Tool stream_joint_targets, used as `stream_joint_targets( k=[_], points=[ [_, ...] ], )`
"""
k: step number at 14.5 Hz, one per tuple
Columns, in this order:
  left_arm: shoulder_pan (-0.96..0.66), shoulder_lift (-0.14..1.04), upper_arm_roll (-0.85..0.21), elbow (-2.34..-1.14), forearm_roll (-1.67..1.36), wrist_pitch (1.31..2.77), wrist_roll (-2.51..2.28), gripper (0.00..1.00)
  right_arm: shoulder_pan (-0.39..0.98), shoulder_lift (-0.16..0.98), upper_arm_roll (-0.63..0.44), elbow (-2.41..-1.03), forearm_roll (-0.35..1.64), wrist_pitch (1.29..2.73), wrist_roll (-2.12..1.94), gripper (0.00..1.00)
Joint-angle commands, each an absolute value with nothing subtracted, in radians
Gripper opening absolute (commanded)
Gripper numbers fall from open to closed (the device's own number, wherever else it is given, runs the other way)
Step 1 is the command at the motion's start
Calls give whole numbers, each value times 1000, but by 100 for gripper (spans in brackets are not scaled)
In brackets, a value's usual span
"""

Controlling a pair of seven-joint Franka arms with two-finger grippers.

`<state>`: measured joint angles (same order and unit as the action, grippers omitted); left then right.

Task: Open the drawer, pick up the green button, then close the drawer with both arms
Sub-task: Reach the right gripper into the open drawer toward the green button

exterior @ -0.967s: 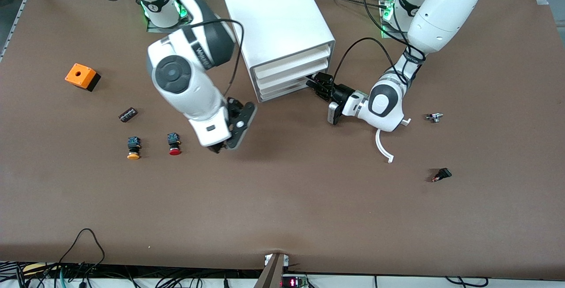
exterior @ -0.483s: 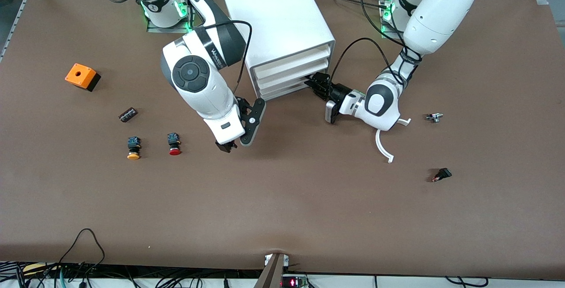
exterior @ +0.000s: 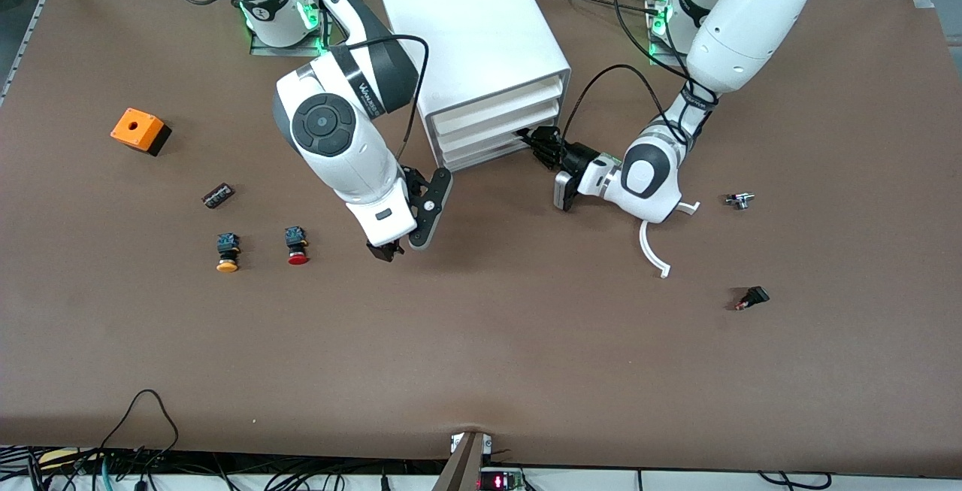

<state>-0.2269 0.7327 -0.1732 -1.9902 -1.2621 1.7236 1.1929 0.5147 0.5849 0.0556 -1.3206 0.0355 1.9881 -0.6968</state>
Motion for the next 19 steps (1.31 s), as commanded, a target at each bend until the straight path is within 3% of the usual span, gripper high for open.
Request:
stream_joint_targets(
  k=[1,12,19],
  points=[
    [-236,719,-129,-1985,-1281,1724,1203,0,515,591,51,-1302,28,1987,-715,100],
    [-235,726,-26,-1878,-1275,1726,1114,5,522,620,57,-1302,-21,2068,-721,100],
    [-236,741,38,-1835,-1275,1727,1101,10,632,679,57,-1302,-21,2154,-804,100]
  ],
)
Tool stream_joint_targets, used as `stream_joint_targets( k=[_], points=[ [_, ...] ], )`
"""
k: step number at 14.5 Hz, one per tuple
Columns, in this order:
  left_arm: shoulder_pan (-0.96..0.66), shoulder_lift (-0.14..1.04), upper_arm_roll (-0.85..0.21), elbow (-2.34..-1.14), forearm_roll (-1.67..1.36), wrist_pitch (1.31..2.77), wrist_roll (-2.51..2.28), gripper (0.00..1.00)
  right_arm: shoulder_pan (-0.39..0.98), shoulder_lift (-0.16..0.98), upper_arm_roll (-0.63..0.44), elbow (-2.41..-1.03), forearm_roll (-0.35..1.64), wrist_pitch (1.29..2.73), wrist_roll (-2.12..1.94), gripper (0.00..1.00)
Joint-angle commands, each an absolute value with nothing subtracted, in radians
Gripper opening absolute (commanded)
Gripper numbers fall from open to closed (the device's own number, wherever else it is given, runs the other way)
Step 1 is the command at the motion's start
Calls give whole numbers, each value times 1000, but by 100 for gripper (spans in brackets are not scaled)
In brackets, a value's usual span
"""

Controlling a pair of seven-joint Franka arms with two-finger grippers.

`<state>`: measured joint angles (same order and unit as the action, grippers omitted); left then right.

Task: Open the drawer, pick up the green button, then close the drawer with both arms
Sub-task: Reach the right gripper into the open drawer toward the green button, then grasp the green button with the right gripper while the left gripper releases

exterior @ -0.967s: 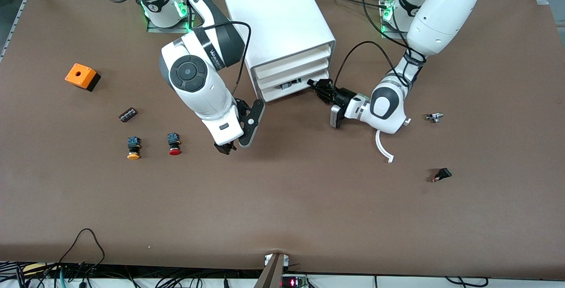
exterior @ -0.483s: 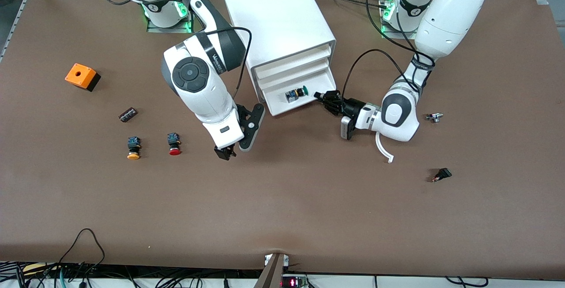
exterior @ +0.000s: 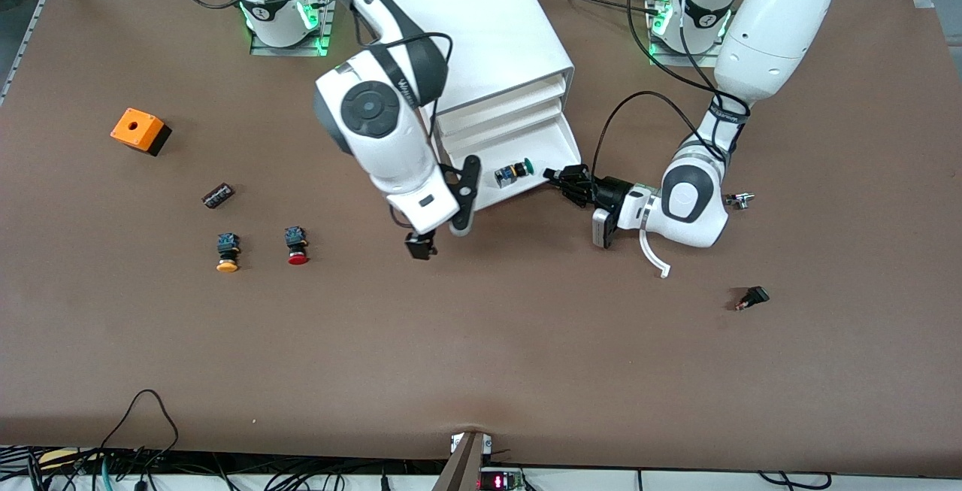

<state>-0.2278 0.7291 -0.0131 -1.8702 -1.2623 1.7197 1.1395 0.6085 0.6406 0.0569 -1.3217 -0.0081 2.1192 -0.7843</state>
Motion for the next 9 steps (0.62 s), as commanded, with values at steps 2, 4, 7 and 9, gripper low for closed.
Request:
stream_joint_targets(
  k=[2,4,7,9],
  points=[
    [-238,744,47,-1819,-1275,1727,1098,12,643,696,54,-1302,-20,2175,-810,100],
    [-242,750,63,-1807,-1275,1727,1098,14,675,703,54,-1302,-20,2175,-819,100],
    [-242,750,69,-1804,-1281,1726,1086,47,701,701,52,-1302,-15,2177,-818,100],
    [-241,744,80,-1802,-1279,1723,1092,100,725,703,49,-1302,-17,2178,-813,100]
  ],
)
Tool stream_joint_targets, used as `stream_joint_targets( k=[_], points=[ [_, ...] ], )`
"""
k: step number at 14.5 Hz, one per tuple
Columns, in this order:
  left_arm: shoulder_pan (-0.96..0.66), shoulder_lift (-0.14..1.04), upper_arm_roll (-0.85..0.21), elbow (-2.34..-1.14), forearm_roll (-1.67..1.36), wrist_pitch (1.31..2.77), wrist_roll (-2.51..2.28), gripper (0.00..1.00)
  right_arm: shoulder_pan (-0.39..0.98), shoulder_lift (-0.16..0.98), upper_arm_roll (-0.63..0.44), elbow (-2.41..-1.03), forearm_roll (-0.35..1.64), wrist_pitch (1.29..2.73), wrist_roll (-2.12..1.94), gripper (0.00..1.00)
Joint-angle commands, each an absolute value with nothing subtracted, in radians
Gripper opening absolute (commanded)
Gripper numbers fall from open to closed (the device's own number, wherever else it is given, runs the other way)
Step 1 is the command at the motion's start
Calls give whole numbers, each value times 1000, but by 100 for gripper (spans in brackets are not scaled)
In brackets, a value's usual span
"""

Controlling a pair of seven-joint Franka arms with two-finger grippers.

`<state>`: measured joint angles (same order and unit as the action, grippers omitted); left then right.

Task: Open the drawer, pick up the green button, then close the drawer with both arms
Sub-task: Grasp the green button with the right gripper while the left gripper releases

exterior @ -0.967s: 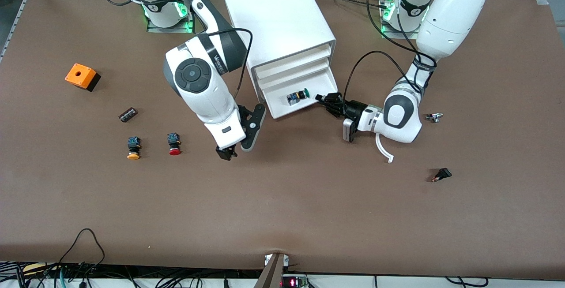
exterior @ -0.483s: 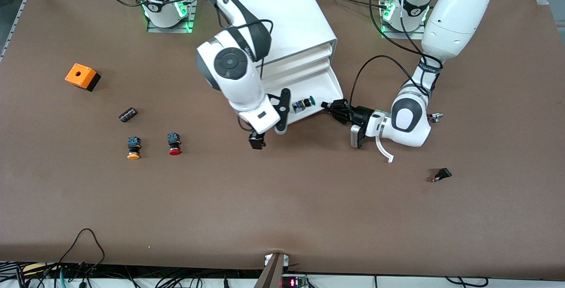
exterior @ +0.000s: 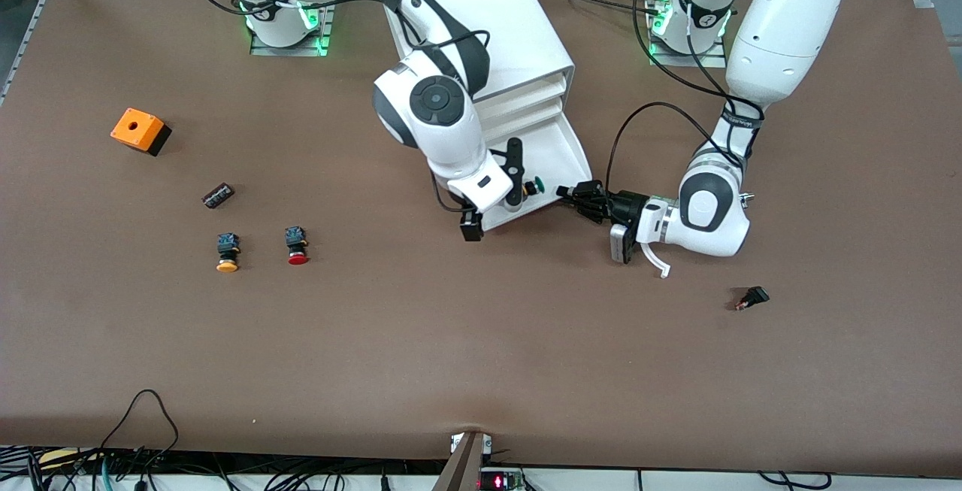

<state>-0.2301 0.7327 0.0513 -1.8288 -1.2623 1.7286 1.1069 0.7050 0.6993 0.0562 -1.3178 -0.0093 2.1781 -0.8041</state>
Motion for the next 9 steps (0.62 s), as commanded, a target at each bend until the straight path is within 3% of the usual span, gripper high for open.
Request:
stream_joint_targets(
  k=[1,9],
  points=[
    [-241,738,93,-1795,-1278,1712,1088,100,739,703,49,-1302,-18,2178,-810,100],
    [-238,572,167,-1793,-1088,1672,869,100,791,724,48,-1302,-23,2180,-822,100]
  ],
)
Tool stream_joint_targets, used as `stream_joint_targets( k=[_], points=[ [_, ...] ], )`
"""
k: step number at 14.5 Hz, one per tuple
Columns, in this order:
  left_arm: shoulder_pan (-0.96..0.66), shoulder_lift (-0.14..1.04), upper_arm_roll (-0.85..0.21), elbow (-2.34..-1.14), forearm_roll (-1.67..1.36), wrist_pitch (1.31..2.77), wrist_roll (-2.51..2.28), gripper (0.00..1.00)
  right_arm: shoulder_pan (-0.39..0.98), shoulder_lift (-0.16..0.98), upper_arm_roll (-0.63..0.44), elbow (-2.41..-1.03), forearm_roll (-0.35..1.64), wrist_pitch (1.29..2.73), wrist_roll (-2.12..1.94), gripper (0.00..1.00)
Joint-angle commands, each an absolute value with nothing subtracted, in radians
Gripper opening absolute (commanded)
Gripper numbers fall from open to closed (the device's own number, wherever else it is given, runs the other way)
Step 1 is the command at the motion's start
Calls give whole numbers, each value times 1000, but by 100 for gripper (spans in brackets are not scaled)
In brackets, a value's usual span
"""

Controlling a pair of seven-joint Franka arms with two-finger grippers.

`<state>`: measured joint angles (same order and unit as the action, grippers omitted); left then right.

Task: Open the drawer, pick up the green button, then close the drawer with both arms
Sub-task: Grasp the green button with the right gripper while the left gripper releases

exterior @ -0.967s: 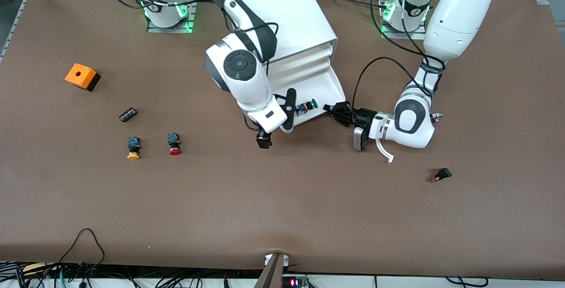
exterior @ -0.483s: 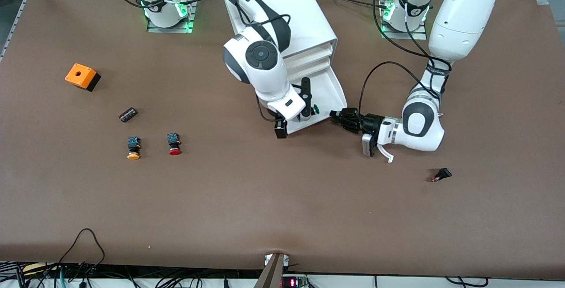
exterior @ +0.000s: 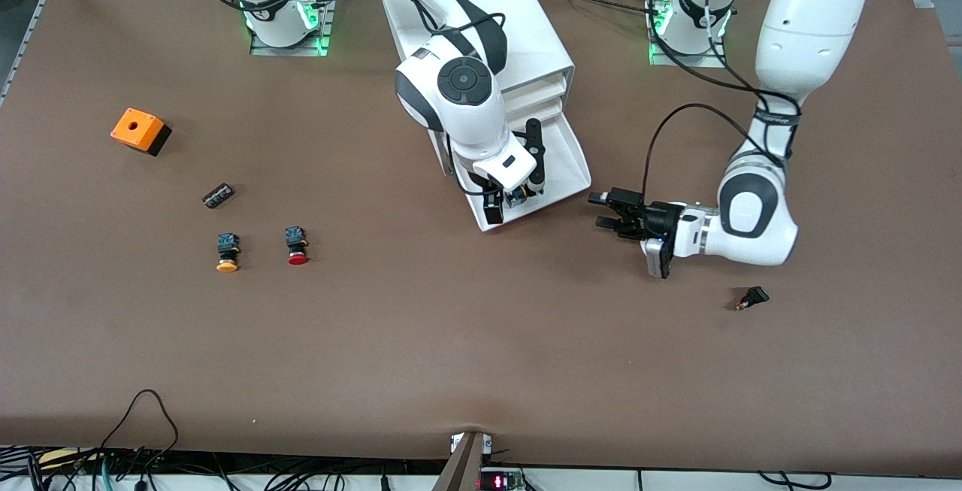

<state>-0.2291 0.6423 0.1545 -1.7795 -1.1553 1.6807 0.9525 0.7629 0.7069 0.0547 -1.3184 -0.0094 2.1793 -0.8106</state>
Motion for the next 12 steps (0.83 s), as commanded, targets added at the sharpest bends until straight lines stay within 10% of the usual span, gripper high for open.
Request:
stream_joint_targets(
  k=[1,12],
  points=[
    [-236,552,175,-1793,-1048,1674,833,100,801,727,48,-1302,-25,2178,-822,100],
    [-230,483,198,-1626,-306,1678,364,100,811,779,49,-1302,-44,2200,-808,100]
  ],
)
